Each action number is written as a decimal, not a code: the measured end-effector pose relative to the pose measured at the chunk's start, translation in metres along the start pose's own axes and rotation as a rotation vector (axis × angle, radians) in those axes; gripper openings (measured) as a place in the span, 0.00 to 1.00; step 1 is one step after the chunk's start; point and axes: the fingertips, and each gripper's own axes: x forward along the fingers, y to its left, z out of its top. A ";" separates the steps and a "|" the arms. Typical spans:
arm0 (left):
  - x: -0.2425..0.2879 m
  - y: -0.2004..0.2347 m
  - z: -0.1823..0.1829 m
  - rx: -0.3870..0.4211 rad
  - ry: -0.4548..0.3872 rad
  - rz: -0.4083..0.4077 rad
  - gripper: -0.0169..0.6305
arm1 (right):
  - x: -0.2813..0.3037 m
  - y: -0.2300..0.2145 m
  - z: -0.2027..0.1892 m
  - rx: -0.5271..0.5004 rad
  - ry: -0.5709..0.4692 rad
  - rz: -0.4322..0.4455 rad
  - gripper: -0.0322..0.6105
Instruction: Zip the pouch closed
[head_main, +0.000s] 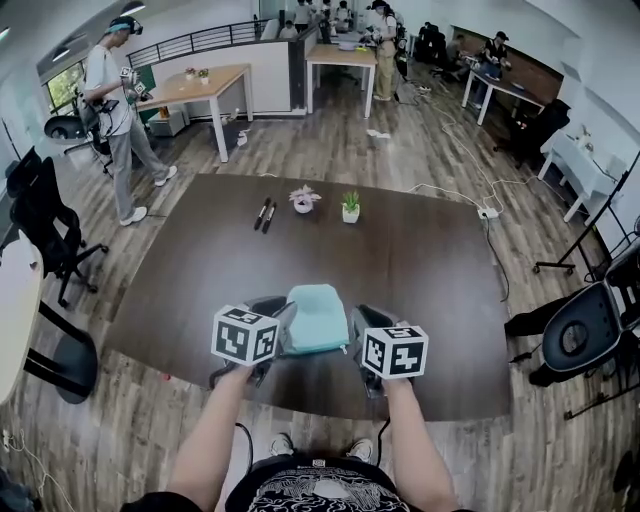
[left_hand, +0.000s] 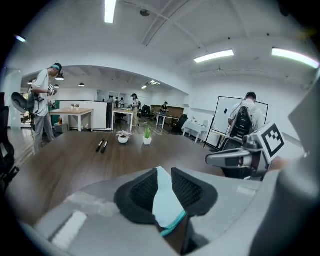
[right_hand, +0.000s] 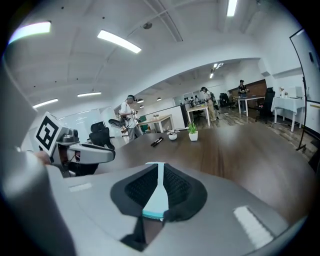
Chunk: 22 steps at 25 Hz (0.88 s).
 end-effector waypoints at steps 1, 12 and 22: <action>-0.001 -0.001 0.007 0.007 -0.012 0.001 0.18 | -0.003 -0.001 0.009 -0.007 -0.017 -0.002 0.10; -0.019 -0.016 0.080 0.085 -0.166 0.014 0.09 | -0.044 -0.001 0.096 -0.119 -0.189 -0.037 0.05; -0.042 -0.009 0.102 0.120 -0.262 0.052 0.03 | -0.048 0.015 0.111 -0.185 -0.254 -0.027 0.05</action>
